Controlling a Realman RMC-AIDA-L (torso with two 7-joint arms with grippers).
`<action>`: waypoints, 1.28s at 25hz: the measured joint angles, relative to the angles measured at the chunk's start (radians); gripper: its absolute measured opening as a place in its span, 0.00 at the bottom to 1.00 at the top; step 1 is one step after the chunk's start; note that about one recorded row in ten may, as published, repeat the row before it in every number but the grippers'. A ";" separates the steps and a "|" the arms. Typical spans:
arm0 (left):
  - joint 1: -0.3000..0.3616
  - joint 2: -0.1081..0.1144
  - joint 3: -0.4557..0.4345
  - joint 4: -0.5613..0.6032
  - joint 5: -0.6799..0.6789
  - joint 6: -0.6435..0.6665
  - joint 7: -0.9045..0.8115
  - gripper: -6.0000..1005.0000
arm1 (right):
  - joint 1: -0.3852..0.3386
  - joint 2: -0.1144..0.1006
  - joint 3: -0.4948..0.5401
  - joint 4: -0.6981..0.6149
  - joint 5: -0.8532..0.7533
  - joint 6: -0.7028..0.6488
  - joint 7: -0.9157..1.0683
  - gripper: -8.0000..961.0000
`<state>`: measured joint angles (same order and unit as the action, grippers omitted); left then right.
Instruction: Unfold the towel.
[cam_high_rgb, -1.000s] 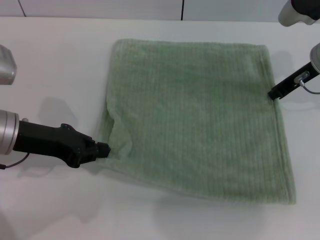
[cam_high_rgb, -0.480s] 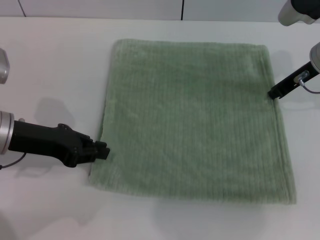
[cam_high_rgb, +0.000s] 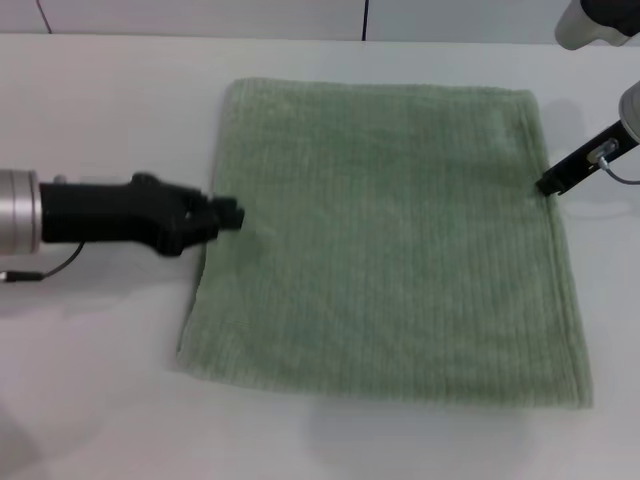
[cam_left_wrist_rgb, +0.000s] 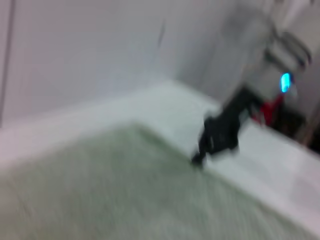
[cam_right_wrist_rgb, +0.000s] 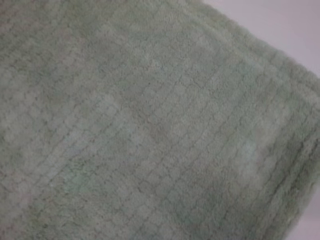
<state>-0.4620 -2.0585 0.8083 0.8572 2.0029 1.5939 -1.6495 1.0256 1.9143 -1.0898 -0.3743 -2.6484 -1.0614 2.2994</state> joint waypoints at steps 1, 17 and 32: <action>-0.003 0.000 0.001 -0.028 -0.043 -0.023 0.030 0.15 | 0.002 0.000 0.000 0.000 -0.001 -0.001 0.002 0.06; -0.106 -0.011 -0.065 -0.593 -0.822 -0.324 0.585 0.15 | 0.042 0.031 -0.009 -0.220 -0.257 -0.014 0.212 0.09; -0.250 -0.016 -0.241 -0.792 -1.148 -0.396 1.015 0.16 | -0.375 0.169 -0.258 -0.633 -0.262 0.662 0.296 0.12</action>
<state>-0.7117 -2.0743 0.5673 0.0653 0.8553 1.1982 -0.6349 0.6509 2.0837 -1.3478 -1.0072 -2.9100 -0.3996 2.5955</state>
